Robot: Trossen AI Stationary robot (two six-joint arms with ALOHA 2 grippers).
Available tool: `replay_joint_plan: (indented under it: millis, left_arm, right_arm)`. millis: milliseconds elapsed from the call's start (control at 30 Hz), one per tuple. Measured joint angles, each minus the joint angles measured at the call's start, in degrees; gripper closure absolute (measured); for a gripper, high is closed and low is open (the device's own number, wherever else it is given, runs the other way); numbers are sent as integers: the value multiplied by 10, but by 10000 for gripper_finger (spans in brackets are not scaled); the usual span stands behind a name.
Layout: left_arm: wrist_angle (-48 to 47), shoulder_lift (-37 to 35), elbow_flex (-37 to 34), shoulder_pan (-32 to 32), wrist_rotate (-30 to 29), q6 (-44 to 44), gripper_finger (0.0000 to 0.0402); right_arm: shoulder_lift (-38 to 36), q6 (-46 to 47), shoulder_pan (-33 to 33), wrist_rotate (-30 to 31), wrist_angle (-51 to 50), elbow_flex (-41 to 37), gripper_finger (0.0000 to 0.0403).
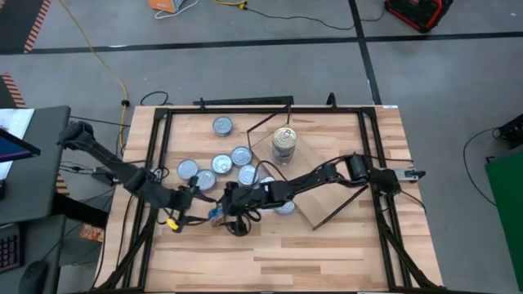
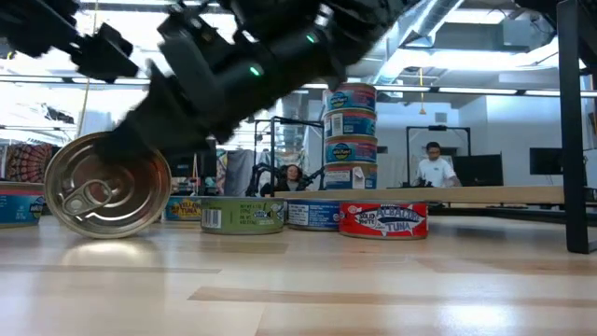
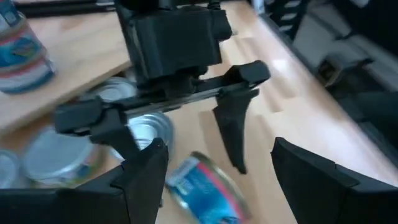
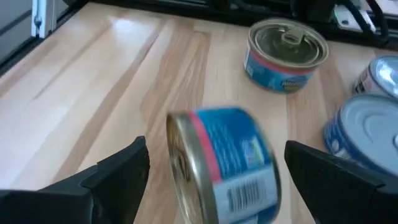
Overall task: Stack canned seafood by type on shelf
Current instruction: Stack the blue tuna can on top of the blue tuna can on the shelf
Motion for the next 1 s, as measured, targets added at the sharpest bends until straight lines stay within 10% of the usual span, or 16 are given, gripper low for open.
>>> replay_joint_plan:
  millis: [400,833,1000]
  left_arm:
    - [-40,-41,0,-34,21,-46,125]
    - [-42,-34,0,-34,7,-41,125]
    - [-48,-34,0,-34,-2,-39,125]
  right_arm:
    - [10,-5,-13,-46,-122,65,23]
    - [27,-4,-12,-47,-138,64,191]
    - [-11,-5,-18,-46,-201,64,195]
